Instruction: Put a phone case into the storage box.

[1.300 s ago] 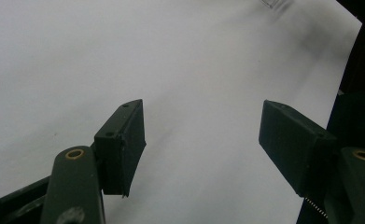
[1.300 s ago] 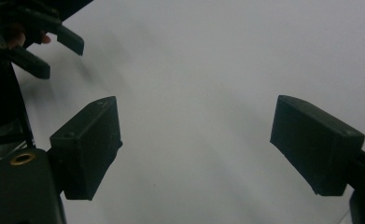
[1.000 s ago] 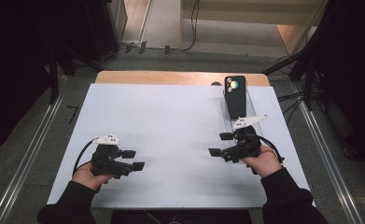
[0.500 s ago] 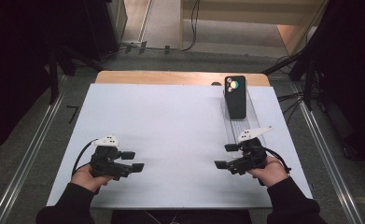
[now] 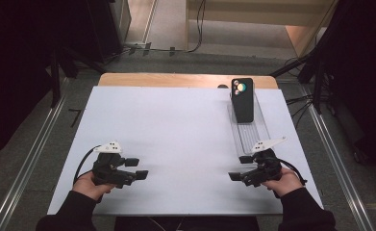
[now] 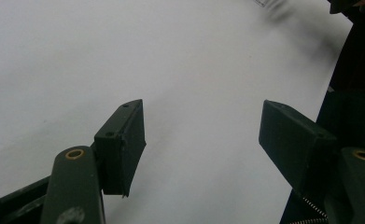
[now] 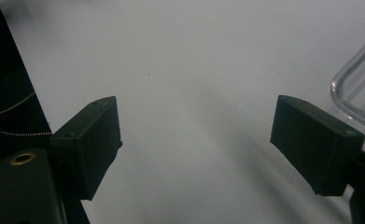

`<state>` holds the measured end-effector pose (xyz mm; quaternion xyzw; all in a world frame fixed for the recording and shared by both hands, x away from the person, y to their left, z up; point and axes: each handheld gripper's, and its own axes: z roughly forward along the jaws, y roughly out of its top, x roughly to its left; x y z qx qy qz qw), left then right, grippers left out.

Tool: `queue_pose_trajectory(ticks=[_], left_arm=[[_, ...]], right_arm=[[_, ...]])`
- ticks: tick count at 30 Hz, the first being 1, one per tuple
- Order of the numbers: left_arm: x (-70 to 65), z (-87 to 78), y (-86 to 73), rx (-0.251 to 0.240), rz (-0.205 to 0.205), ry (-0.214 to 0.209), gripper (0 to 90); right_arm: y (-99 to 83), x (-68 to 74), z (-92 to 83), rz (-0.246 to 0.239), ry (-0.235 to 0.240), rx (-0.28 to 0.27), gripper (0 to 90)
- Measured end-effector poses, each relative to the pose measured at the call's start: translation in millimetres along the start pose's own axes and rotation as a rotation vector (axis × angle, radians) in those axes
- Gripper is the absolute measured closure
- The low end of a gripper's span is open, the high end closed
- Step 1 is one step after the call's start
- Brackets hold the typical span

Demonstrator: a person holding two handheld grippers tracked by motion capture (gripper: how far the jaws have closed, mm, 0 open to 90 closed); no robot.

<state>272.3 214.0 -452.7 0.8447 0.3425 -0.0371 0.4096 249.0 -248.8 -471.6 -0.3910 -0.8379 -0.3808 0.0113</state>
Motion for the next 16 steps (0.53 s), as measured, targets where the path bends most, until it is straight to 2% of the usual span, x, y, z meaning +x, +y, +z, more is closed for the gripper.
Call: queue_pose_trajectory(ticks=[8,16], left_arm=[[1.6,0.6,-0.8,0.001,-0.005,-0.009,31.8],[1.7,1.5,-0.6,0.011,-0.006,-0.012,31.8]], right_arm=[[-5.3,-6.0,-1.4,0.018,-0.018,0.012,14.2],[-5.6,-7.3,-0.4,0.023,-0.010,0.018,14.2]])
